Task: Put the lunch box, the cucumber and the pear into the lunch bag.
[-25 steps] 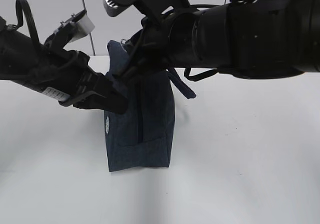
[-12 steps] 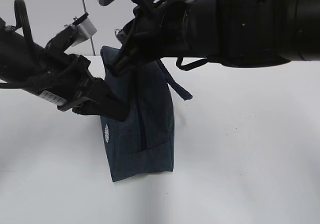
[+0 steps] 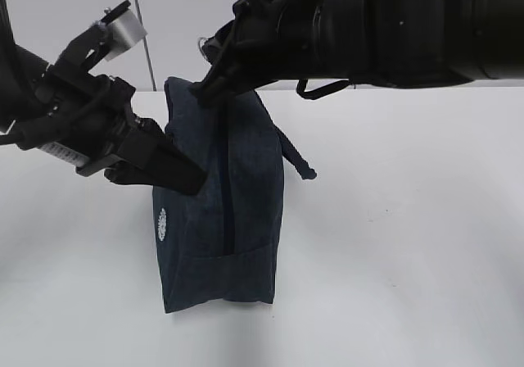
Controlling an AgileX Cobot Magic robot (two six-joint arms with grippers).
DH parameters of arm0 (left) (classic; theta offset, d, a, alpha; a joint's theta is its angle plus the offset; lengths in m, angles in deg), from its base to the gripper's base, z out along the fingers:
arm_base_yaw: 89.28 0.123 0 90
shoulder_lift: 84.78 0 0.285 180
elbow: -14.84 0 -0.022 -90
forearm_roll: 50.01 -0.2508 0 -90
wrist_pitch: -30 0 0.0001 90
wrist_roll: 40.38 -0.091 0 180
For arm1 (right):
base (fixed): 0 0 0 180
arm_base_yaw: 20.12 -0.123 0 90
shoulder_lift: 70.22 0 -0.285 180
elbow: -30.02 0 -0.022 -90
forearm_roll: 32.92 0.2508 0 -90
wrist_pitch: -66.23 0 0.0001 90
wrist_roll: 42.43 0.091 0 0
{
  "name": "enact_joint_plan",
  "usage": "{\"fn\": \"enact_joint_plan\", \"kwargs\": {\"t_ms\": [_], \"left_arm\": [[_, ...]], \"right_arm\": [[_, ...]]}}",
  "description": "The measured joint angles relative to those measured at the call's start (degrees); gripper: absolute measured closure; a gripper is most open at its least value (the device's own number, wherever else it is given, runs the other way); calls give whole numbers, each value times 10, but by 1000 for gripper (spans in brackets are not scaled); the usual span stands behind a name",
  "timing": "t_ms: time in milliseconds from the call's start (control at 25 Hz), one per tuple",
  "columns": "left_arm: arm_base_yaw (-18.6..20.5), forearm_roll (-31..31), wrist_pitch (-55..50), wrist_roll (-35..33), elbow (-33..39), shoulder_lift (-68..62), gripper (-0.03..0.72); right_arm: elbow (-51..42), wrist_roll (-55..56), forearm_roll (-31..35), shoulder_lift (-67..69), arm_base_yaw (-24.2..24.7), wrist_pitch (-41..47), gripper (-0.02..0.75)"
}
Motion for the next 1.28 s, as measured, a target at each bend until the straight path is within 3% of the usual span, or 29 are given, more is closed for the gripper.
{"fn": "enact_joint_plan", "kwargs": {"t_ms": [840,1280], "left_arm": [[0,-22,-41,4,0,1,683],[0,-26,-59,11,0,1,683]], "right_arm": [[45,-45,1,59,22,37,720],[52,2,-4,84,103,149,720]]}}
